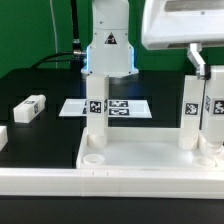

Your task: Assemble desk

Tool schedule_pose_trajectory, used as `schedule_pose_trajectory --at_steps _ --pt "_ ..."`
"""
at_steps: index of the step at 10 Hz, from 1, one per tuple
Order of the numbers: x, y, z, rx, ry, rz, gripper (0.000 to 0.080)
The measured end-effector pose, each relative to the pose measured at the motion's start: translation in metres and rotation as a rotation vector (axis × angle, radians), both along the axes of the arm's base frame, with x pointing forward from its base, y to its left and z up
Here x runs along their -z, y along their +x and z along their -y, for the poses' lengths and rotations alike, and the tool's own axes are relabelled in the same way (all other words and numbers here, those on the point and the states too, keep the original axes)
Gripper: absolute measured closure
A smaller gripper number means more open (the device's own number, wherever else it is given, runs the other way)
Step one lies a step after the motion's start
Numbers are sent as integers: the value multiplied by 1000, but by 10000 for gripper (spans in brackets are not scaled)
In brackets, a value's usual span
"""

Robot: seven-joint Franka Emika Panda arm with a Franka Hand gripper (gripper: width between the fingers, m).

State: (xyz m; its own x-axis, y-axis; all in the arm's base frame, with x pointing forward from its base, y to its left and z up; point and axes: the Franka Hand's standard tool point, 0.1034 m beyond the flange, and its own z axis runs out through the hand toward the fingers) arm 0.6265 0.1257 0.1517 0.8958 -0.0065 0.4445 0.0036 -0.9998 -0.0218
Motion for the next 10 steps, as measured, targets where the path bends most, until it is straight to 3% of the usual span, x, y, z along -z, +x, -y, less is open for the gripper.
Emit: schedule_pose_trajectory --at_steps 4,7,10 --pt "2 0 1 0 -7 -2 509" --pt "4 1 12 -57 -53 -3 509" --pt "4 1 10 -56 -50 -4 509"
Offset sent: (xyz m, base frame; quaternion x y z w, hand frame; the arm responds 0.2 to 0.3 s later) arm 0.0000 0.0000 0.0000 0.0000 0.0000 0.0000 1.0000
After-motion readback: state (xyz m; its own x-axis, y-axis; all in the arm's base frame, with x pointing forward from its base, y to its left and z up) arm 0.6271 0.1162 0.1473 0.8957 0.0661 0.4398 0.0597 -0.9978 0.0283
